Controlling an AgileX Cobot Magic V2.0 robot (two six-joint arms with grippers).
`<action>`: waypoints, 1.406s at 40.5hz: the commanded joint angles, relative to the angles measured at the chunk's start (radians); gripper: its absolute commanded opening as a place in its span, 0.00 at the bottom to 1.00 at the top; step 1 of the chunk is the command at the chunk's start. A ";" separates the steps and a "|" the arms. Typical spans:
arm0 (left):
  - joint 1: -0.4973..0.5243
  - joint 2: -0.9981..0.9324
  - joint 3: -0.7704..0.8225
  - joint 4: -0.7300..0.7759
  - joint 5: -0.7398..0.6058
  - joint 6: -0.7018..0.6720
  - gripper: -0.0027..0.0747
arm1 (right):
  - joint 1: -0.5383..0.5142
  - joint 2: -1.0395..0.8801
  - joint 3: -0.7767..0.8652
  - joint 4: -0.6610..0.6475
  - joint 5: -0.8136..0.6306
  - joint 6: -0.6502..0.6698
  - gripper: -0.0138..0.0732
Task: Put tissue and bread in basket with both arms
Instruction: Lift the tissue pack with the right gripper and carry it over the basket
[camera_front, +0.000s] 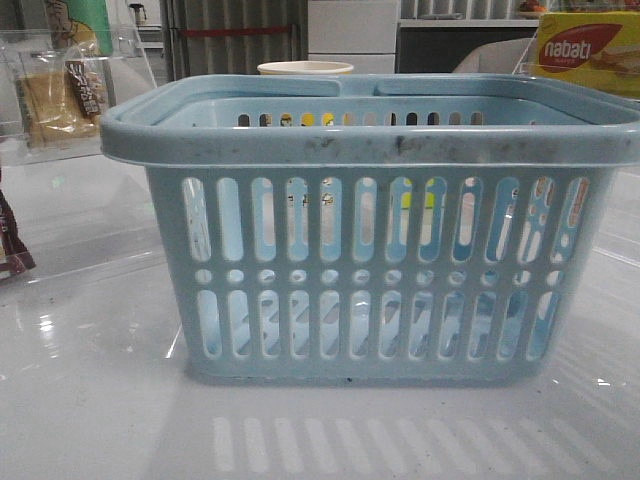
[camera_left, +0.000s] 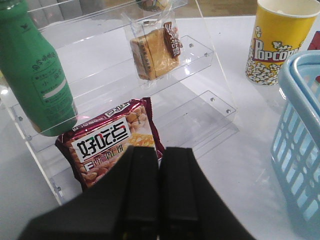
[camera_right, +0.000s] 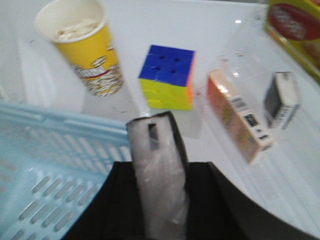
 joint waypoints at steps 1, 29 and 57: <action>-0.001 0.008 -0.027 -0.010 -0.088 -0.008 0.15 | 0.103 -0.024 -0.035 0.023 -0.042 -0.034 0.40; -0.001 0.008 -0.027 -0.010 -0.084 -0.008 0.15 | 0.325 0.307 -0.035 0.025 -0.061 -0.034 0.55; -0.001 0.008 -0.027 -0.008 -0.084 -0.008 0.15 | 0.325 -0.006 0.089 0.006 -0.069 -0.113 0.83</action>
